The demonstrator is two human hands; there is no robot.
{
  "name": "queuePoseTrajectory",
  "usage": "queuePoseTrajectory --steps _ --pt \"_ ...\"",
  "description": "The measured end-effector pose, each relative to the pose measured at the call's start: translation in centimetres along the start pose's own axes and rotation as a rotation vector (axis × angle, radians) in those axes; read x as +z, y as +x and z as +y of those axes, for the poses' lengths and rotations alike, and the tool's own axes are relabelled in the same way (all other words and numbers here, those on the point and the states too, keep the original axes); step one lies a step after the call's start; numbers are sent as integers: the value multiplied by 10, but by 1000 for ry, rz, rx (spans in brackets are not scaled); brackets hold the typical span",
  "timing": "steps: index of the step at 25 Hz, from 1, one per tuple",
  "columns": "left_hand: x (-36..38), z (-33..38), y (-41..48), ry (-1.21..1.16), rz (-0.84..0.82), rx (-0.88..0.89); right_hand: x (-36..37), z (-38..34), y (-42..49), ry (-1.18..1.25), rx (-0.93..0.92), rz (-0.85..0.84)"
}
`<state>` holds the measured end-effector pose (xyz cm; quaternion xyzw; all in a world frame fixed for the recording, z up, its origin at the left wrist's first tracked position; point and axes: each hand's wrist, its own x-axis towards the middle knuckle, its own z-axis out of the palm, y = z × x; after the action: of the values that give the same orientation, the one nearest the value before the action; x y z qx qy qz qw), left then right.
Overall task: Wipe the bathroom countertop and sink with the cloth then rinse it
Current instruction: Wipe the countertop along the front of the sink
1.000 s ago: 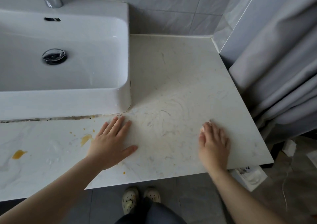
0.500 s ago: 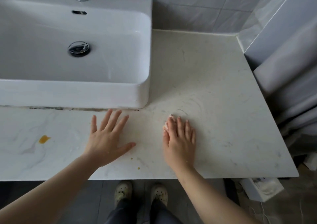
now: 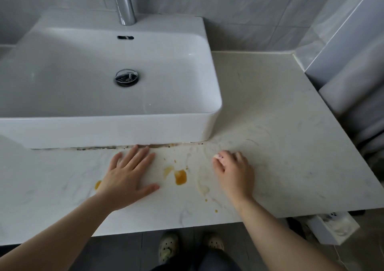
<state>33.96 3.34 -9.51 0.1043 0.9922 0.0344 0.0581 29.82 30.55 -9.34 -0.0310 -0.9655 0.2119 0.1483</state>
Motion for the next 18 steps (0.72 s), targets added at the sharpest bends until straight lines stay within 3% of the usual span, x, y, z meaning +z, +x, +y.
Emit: queuePoseTrajectory --steps 2,3,6,8,14,18 --pt "-3 -10 0 11 -12 40 -19 -27 20 337 270 -46" --pt "-3 -13 -1 12 -13 48 -32 -43 32 498 304 -21" --pt "-1 -15 -2 7 13 57 -68 -105 76 819 133 139" --pt "0 -15 -2 12 13 54 -69 -141 108 866 61 126" --pt "3 -17 -1 20 35 64 -32 -164 136 954 300 -368" --pt "5 -16 -1 20 51 68 -31 -159 138 821 226 -382"
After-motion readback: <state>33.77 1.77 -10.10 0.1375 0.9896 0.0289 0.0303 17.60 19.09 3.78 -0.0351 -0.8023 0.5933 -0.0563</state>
